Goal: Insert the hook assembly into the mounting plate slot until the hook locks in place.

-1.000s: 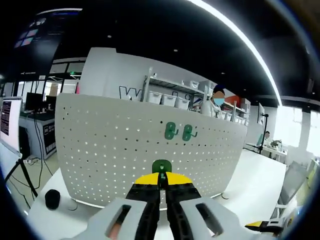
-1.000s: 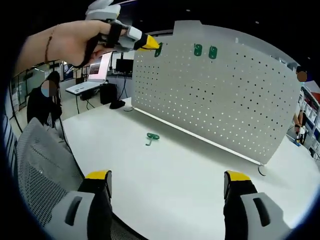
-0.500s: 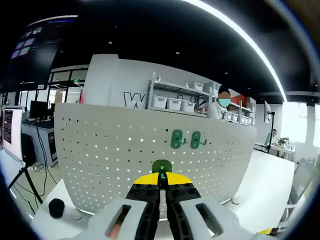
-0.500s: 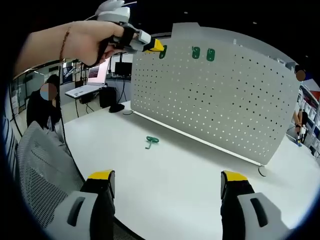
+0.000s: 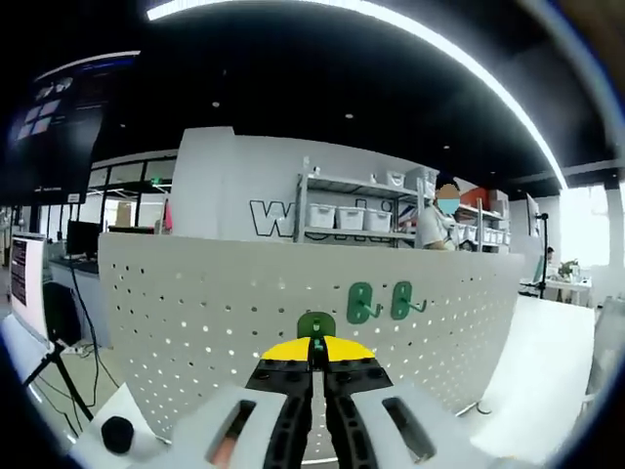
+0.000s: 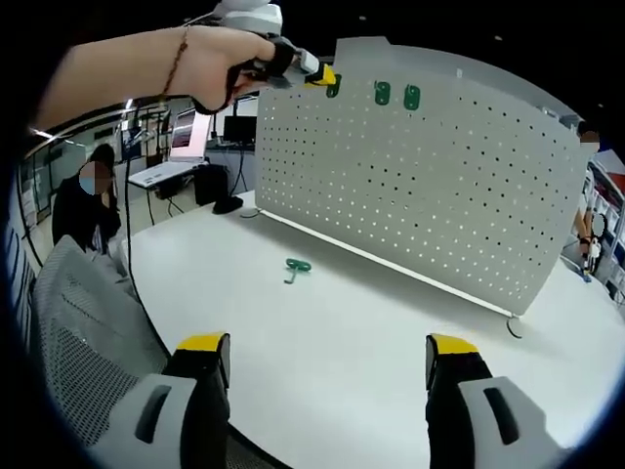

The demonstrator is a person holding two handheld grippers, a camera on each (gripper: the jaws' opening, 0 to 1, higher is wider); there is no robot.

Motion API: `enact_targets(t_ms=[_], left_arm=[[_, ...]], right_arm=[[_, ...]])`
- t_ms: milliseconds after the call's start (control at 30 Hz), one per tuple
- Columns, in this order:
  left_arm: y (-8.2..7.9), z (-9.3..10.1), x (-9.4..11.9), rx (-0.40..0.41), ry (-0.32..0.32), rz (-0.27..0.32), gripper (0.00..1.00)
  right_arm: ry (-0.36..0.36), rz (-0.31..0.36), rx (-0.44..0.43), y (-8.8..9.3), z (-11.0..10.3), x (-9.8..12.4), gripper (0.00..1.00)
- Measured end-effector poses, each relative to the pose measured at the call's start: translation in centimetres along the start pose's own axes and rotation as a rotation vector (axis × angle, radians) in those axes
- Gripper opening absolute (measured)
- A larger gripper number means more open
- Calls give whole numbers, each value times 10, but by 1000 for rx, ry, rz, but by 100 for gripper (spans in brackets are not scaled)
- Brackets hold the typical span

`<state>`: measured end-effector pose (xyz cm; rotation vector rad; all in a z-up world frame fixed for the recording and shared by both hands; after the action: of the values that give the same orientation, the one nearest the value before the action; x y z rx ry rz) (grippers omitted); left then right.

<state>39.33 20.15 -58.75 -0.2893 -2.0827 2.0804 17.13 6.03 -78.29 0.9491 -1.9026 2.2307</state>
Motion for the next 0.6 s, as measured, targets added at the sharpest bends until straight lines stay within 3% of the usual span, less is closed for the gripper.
enact_targets(t_ms=[600], left_arm=[[-8, -1, -30, 20, -66, 59, 1]], right_arm=[[5, -20, -2, 3, 3, -1, 74]])
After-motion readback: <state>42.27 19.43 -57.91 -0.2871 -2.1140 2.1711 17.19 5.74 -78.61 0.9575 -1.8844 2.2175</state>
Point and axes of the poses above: the point that each gripper's makers call its tool centre point, and the gripper's own axes: x roughly backward along the fingers, z roughly to its right, y roughly out of its underside, the point moved 2 cm from there along x, roughly backward along the fingers, and after that the axes turned 4 degrees about -x, right-handed, at the moved point
